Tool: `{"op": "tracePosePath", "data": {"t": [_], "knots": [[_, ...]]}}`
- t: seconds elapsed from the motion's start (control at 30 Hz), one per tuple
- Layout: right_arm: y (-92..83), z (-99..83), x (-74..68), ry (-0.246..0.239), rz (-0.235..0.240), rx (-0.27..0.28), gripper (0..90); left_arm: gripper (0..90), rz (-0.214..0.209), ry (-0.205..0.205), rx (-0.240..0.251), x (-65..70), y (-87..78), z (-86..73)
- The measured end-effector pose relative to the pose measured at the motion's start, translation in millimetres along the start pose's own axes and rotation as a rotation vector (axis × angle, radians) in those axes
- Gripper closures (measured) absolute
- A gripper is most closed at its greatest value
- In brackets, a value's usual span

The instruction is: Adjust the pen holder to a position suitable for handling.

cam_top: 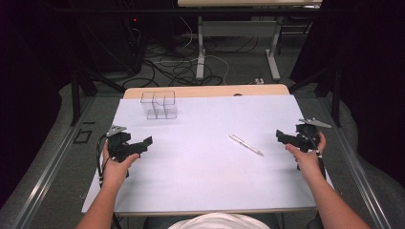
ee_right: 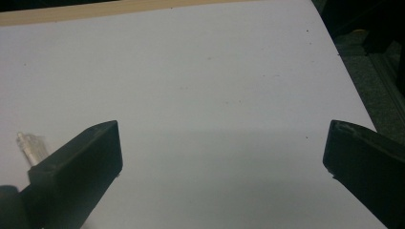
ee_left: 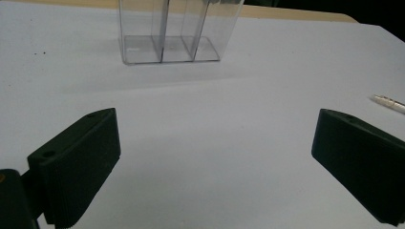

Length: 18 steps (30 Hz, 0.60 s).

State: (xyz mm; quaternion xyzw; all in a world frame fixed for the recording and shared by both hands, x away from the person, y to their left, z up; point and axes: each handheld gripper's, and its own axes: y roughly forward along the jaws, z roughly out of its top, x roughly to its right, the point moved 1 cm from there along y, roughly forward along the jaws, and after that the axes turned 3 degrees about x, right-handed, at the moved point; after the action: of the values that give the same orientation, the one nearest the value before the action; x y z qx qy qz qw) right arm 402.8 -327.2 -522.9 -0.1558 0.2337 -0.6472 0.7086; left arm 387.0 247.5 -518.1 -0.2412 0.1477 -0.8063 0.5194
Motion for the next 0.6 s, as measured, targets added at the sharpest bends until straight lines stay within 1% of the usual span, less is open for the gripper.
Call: {"op": "tracePosePath", "data": {"t": [0.03, 0.07, 0.1, 0.13, 0.17, 0.2, 0.33, 0.37, 0.47, 0.5, 0.53, 0.57, 0.6], "knots": [[-0.1, -0.4, -0.7, -0.002, -0.002, 0.0, 0.0, 2.5, 0.004, 0.002, -0.006, 0.1, 0.1, 0.8], [-0.1, -0.4, -0.7, -0.002, -0.002, 0.0, 0.0, 2.5, 0.004, -0.008, 0.0, 0.6, 0.5, 1.4], [-0.3, -0.8, -2.1, 0.003, 0.016, -0.005, 0.0, 2.5, -0.001, -0.019, -0.005, 0.6, -0.8, 3.1], [-0.5, -1.3, -3.2, 0.007, 0.013, -0.008, 0.0, 2.5, -0.009, -0.042, 0.015, 1.5, -1.5, 4.6], [-0.5, -1.3, -3.2, 0.007, 0.013, -0.008, 0.0, 2.5, -0.01, -0.052, 0.024, 2.2, -2.9, 7.1], [-0.8, -1.8, -3.8, 0.005, 0.008, -0.007, 1.4, 2.5, -0.004, -0.046, 0.03, 2.1, -4.3, 10.2], [-0.2, -3.6, -7.3, 0.006, 0.014, -0.018, 2.9, 2.6, 0.016, -0.065, 0.057, 4.1, -8.1, 24.7], [-0.5, -3.7, -8.2, 0.007, 0.013, -0.019, 3.0, 2.7, 0.016, -0.065, 0.057, 4.1, -8.1, 24.7], [-1.7, -4.0, -9.4, -0.011, 0.007, -0.008, 3.0, 4.8, 0.017, -0.075, 0.056, 5.1, -5.9, 32.7], [-2.4, -4.0, -10.0, -0.004, 0.01, -0.011, 4.0, 5.7, 0.019, -0.07, 0.055, 5.4, -4.7, 35.4], [-2.5, -3.9, -9.6, -0.006, 0.01, -0.008, 4.8, 6.4, 0.035, -0.054, 0.047, 6.8, -3.5, 41.8], [-2.6, -4.0, -10.0, 0.003, 0.008, -0.008, 5.1, 7.1, 0.035, -0.054, 0.047, 6.8, -3.5, 41.8], [-2.4, -4.1, -9.2, 0.0, 0.011, -0.006, 5.3, 7.5, 0.035, -0.054, 0.05, 8.7, -1.8, 48.8]]}}
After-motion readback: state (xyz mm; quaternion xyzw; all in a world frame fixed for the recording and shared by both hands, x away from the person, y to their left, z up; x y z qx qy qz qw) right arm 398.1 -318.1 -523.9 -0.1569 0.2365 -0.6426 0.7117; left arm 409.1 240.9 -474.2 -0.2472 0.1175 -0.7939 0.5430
